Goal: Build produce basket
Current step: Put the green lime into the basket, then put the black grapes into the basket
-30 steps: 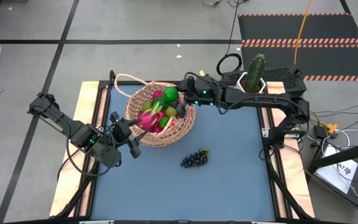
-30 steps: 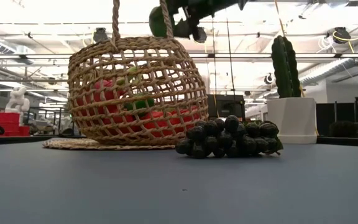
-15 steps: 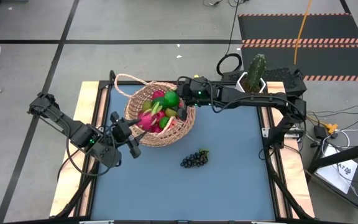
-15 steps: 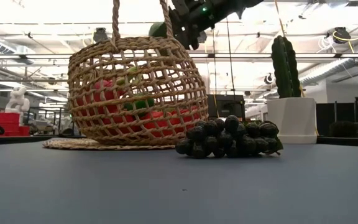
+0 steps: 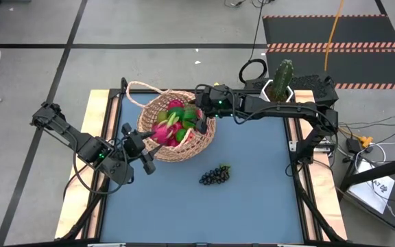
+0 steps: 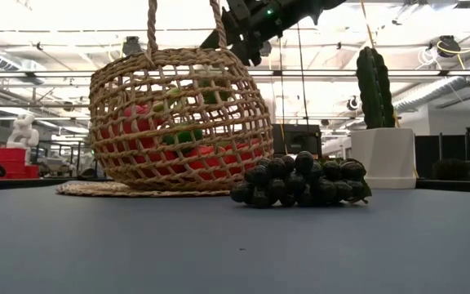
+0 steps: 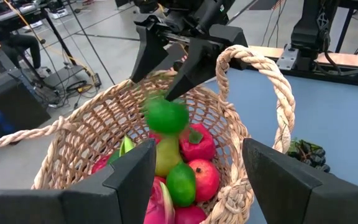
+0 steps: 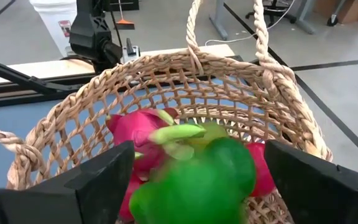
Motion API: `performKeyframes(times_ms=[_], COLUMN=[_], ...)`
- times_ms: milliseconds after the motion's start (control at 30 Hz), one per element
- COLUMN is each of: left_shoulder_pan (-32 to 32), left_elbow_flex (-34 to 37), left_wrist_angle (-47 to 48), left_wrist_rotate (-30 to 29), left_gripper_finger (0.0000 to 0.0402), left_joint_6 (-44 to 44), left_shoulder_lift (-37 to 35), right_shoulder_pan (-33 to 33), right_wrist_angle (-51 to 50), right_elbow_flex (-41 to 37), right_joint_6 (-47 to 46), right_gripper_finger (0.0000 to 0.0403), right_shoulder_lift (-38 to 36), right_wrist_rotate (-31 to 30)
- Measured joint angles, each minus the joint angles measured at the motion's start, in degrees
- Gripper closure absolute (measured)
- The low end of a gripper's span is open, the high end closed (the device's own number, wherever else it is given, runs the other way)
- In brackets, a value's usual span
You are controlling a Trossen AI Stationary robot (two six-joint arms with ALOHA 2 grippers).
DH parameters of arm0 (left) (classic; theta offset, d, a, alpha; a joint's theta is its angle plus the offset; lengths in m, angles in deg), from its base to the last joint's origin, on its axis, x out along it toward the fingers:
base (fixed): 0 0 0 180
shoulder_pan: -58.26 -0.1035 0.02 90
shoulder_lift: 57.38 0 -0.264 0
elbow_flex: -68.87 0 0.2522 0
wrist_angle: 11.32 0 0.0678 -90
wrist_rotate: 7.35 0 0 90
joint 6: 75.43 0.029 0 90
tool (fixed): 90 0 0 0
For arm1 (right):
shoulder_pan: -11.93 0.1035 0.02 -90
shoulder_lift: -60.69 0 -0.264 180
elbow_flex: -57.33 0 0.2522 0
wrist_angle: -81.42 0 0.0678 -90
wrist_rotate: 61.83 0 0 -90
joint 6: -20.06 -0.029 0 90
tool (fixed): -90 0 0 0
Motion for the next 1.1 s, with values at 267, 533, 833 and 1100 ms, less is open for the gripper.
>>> performKeyframes(times_ms=[267, 533, 833, 1100], left_shoulder_pan=[0.0, 0.0, 0.0, 0.0], left_elbow_flex=[0.0, 0.0, 0.0, 0.0], left_wrist_angle=[0.0, 0.1, 0.3, 0.3], left_wrist_rotate=[0.0, 0.0, 0.0, 0.1], left_gripper_finger=[0.0163, 0.0163, 0.0163, 0.0163], left_joint_6=[0.1, 0.1, 0.0, -0.1], left_shoulder_lift=[0.0, 0.0, 0.0, 0.0], right_shoulder_pan=[0.0, 0.2, 3.4, 9.9], right_wrist_angle=[-0.4, -0.6, -6.9, -18.8], right_elbow_flex=[0.0, 0.0, 0.0, 0.0], right_joint_6=[-0.2, -0.4, -1.4, -2.7], right_gripper_finger=[0.0038, 0.0037, 0.0037, 0.0037], right_shoulder_lift=[-0.1, -3.2, -11.0, -17.8], right_wrist_rotate=[0.0, -0.1, -3.3, -10.5])
